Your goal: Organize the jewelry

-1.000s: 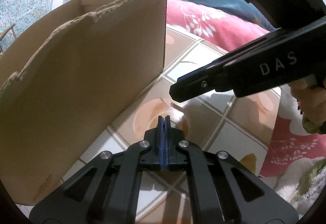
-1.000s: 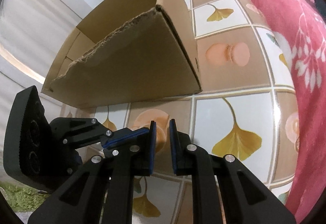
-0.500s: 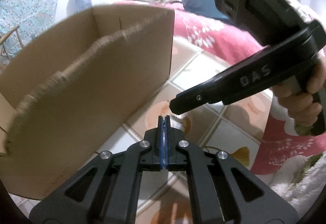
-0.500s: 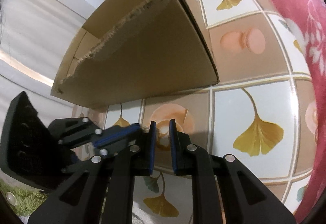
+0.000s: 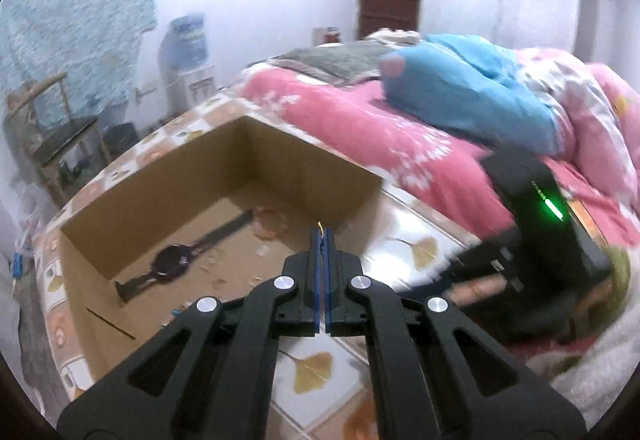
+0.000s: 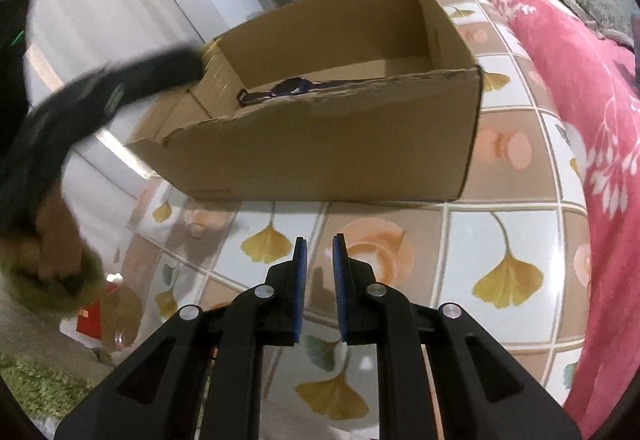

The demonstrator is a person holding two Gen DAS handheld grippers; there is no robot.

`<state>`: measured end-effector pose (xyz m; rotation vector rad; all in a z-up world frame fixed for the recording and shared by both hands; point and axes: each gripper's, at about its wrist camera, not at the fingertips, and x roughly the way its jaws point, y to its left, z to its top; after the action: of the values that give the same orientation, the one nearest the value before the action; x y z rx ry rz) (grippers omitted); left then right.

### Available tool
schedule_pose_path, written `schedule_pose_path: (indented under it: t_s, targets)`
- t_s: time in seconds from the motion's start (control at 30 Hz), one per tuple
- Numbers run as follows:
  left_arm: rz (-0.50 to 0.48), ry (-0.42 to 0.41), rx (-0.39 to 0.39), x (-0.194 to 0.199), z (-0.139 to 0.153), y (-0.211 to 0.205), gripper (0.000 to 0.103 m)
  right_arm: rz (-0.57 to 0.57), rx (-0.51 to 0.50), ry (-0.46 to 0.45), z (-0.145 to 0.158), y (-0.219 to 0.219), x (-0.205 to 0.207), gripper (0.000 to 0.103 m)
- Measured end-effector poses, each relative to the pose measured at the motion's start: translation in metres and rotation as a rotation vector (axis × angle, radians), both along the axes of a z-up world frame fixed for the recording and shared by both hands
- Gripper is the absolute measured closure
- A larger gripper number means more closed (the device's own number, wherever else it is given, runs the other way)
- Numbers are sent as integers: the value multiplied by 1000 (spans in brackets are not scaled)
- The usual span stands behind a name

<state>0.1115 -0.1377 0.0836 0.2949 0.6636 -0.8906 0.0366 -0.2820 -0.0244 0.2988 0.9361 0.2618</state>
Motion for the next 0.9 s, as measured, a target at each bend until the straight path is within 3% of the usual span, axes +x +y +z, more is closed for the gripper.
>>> schedule_pose_path:
  t_s: [0.1, 0.27, 0.33, 0.4, 0.73, 0.8, 0.9]
  targets:
    - [46, 82, -10, 29, -2, -3, 102, -2, 18, -12, -2, 10, -5, 89]
    - [33, 264, -45, 66, -22, -13, 101, -27, 38, -21, -2, 7, -9, 89]
    - [46, 286, -22, 71, -30, -20, 93, -39, 47, -22, -1, 5, -12, 89]
    - [53, 273, -15, 70, -32, -21, 72, -53, 50, -24, -1, 2, -13, 89]
    - [110, 163, -74, 42, 3, 2, 38, -90, 31, -68, 12, -6, -25, 87]
    - [145, 125, -76, 31, 11, 11, 27, -110, -3, -96, 20, -4, -30, 70]
    - [225, 44, -67, 9, 20, 29, 17, -129, -45, -136, 33, 0, -34, 57]
